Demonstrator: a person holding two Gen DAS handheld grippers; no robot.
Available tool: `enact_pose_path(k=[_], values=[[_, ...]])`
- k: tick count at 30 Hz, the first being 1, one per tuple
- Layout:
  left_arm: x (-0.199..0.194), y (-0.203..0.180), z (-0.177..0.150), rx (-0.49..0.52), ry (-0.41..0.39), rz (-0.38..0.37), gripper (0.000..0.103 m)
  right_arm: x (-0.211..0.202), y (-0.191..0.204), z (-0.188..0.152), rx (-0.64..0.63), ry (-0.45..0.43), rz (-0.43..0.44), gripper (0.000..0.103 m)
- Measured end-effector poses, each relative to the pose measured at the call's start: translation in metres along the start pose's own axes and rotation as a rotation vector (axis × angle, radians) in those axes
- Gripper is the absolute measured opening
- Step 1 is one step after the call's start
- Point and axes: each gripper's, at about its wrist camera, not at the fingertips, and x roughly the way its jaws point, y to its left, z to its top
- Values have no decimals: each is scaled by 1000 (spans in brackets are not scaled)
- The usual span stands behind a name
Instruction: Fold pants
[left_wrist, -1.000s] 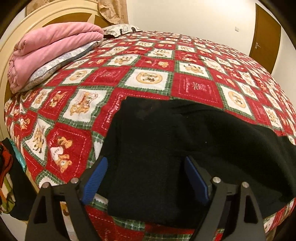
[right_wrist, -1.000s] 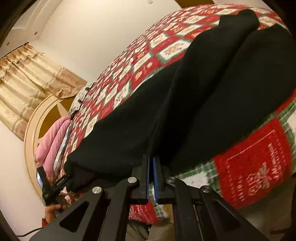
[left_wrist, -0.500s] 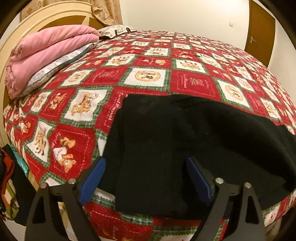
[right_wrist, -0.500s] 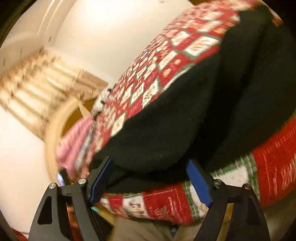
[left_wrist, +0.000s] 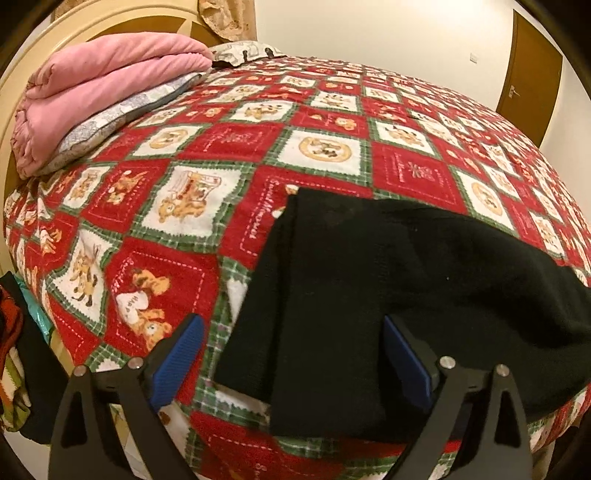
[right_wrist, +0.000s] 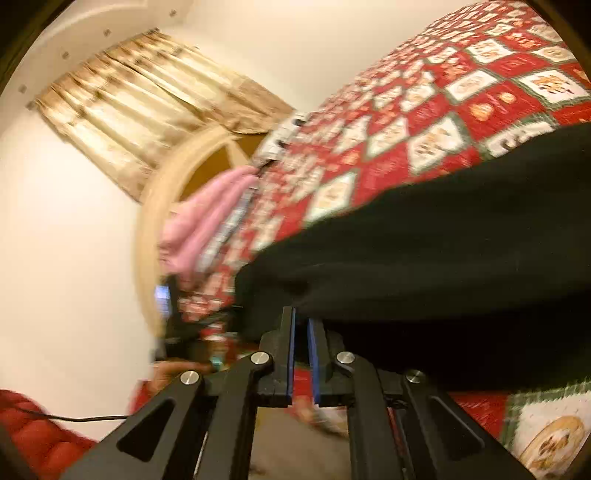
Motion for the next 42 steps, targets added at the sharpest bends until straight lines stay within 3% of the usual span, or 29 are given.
enact_pose_path(k=[2, 3, 7, 9, 12, 16, 19, 20, 23, 24, 27, 31, 34, 38, 40, 42], values=[[0, 2, 2, 5, -1, 7, 99, -3, -4, -3, 65, 18, 93, 7], [1, 3, 4, 8, -5, 21, 99, -4, -9, -7, 98, 36, 95, 7], [5, 8, 10, 4, 16, 13, 99, 15, -34, -38, 151, 149, -100, 7], [5, 7, 10, 15, 12, 21, 100, 18, -43, -46, 185, 175, -126, 7], [4, 5, 8, 35, -1, 42, 102, 6, -32, -42, 119, 153, -148, 7], [-9, 3, 7, 17, -21, 74, 100, -26, -1, -12, -18, 25, -192, 7], [-33, -8, 8, 54, -114, 124, 99, -53, 4, 16, -71, -75, -365, 9], [-40, -14, 11, 67, -139, 114, 99, -65, 3, 25, -87, -117, -439, 16], [-59, -39, 20, 95, -195, -2, 99, -105, -15, 48, -47, -245, -578, 68], [-61, -46, 22, 99, -202, -28, 99, -119, -22, 53, -29, -293, -605, 71], [-56, -85, 28, 132, -182, -128, 99, -157, -47, 88, -25, -370, -725, 71], [-37, -130, 24, 171, -123, -188, 99, -162, -86, 139, -43, -358, -897, 71], [-23, -155, 14, 201, -81, -185, 99, -155, -128, 179, -20, -291, -1025, 71], [-12, -161, 1, 197, -26, -159, 99, -131, -176, 224, 18, -197, -1204, 71], [-14, -160, -2, 197, -37, -158, 100, -122, -198, 235, 63, -165, -1296, 71], [-14, -160, -3, 208, -33, -152, 100, -119, -216, 240, 103, -150, -1326, 71]])
